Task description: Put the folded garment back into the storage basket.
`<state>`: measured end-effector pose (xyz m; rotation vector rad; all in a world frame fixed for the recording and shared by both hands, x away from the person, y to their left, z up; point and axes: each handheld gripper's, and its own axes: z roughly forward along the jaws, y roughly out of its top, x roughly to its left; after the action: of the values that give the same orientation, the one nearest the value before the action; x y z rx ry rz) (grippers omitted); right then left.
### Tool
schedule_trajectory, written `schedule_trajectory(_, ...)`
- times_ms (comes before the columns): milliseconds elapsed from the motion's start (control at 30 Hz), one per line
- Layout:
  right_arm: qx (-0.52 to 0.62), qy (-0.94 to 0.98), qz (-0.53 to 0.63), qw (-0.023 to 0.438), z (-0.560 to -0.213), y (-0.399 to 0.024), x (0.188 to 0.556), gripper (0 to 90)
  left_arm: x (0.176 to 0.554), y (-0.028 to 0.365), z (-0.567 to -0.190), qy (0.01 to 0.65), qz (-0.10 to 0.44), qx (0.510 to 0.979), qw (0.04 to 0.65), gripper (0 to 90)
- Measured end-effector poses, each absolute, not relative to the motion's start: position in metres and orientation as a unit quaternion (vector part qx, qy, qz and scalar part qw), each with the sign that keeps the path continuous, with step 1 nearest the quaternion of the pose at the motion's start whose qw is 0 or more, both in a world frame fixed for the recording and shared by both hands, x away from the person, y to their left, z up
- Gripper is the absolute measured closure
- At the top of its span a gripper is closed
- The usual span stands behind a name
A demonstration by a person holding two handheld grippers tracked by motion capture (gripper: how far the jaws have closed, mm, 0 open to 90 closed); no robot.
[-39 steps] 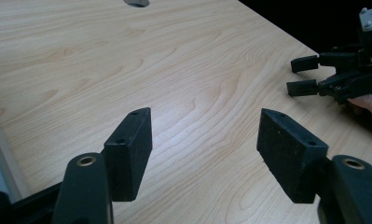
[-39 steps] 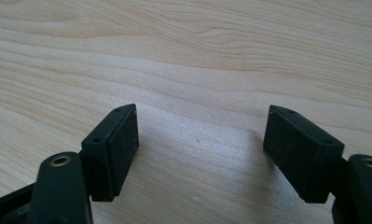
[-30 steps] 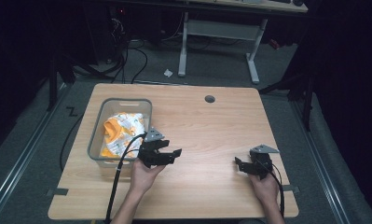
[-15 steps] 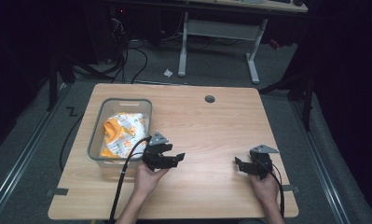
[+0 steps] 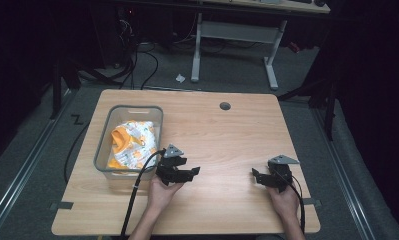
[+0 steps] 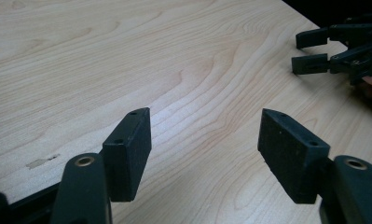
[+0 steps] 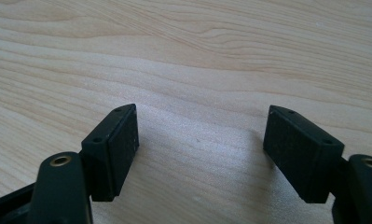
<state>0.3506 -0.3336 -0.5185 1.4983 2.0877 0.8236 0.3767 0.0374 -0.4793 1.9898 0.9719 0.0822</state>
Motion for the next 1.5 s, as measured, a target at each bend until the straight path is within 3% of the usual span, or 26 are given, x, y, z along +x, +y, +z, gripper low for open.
schedule_trajectory(800, 0.542, 0.755, 0.298, 0.22, -0.518, -0.334, 0.351, 26.7, 0.382, 0.022, -0.505, 0.403, 0.04, 0.817, 0.411, 34.9)
schedule_trajectory(1500, 0.542, 0.755, 0.298, 0.219, -0.518, -0.334, 0.35, 26.7, 0.381, 0.023, -0.52, 0.402, 0.094, 0.83, 0.376, 33.4)
